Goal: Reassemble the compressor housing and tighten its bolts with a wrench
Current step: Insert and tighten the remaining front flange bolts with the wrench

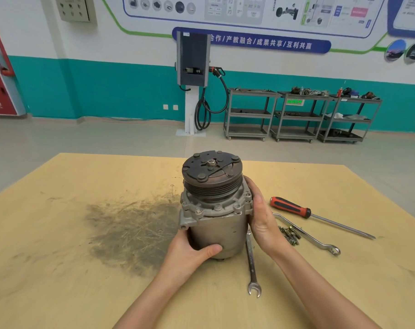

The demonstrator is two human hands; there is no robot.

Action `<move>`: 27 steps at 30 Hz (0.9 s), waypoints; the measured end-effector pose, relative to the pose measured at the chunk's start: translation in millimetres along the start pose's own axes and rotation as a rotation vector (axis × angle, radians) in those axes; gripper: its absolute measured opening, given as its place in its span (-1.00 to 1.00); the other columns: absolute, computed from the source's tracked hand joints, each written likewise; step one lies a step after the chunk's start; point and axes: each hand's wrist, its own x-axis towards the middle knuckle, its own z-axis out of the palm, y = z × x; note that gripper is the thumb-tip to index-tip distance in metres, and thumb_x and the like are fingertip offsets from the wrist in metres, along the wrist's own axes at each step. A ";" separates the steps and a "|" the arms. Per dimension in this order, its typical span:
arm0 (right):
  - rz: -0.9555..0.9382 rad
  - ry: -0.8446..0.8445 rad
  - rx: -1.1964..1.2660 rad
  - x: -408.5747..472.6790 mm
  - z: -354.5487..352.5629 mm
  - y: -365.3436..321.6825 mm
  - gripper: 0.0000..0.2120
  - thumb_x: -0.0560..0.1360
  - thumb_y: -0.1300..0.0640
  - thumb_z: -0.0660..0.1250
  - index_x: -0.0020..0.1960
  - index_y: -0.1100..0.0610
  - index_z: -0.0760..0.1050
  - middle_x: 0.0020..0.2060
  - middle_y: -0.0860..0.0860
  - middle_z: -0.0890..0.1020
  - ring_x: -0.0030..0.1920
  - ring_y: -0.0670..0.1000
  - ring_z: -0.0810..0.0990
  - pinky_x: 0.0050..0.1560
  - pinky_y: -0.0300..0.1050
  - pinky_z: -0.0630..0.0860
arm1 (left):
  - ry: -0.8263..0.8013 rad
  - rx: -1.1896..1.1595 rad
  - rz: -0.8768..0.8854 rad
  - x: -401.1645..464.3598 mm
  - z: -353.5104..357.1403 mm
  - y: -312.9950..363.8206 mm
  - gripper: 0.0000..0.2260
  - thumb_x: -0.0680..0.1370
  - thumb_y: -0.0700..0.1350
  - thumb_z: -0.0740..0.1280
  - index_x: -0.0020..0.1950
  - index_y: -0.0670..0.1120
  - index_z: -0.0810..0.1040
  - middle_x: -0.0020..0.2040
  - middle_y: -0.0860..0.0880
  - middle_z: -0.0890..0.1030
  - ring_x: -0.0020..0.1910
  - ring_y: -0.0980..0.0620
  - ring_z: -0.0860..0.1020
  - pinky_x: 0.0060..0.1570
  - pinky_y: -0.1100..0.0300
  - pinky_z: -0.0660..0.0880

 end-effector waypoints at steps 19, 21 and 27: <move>0.027 -0.081 0.007 13.8 -7.6 14.8 -0.19 0.47 -0.45 -0.03 0.56 0.01 0.11 0.52 -0.08 0.27 0.52 -0.13 0.17 0.55 0.09 0.07 | -0.028 -0.112 0.056 -0.1 -1.3 0.1 0.01 0.06 0.34 0.66 0.43 0.06 0.41 0.31 0.18 0.60 0.35 0.17 0.51 0.45 0.00 0.39; 0.071 -0.112 -0.012 10.3 -13.2 13.8 -0.20 0.43 -0.50 -0.02 0.55 -0.11 0.10 0.51 -0.17 0.25 0.51 -0.19 0.16 0.54 0.02 0.09 | -0.034 -0.106 0.064 0.6 -1.2 -1.8 0.01 0.08 0.33 0.66 0.44 0.06 0.40 0.31 0.20 0.60 0.36 0.18 0.51 0.44 0.03 0.39; -0.028 0.181 -0.064 -4.5 -61.1 12.2 -0.64 0.60 -0.16 0.14 0.25 0.00 0.50 0.19 -0.05 0.62 0.16 -0.08 0.60 0.14 -0.22 0.54 | -0.039 -0.120 0.059 2.8 -0.3 -6.6 0.02 0.06 0.33 0.67 0.43 0.06 0.40 0.31 0.19 0.60 0.35 0.18 0.52 0.43 0.05 0.40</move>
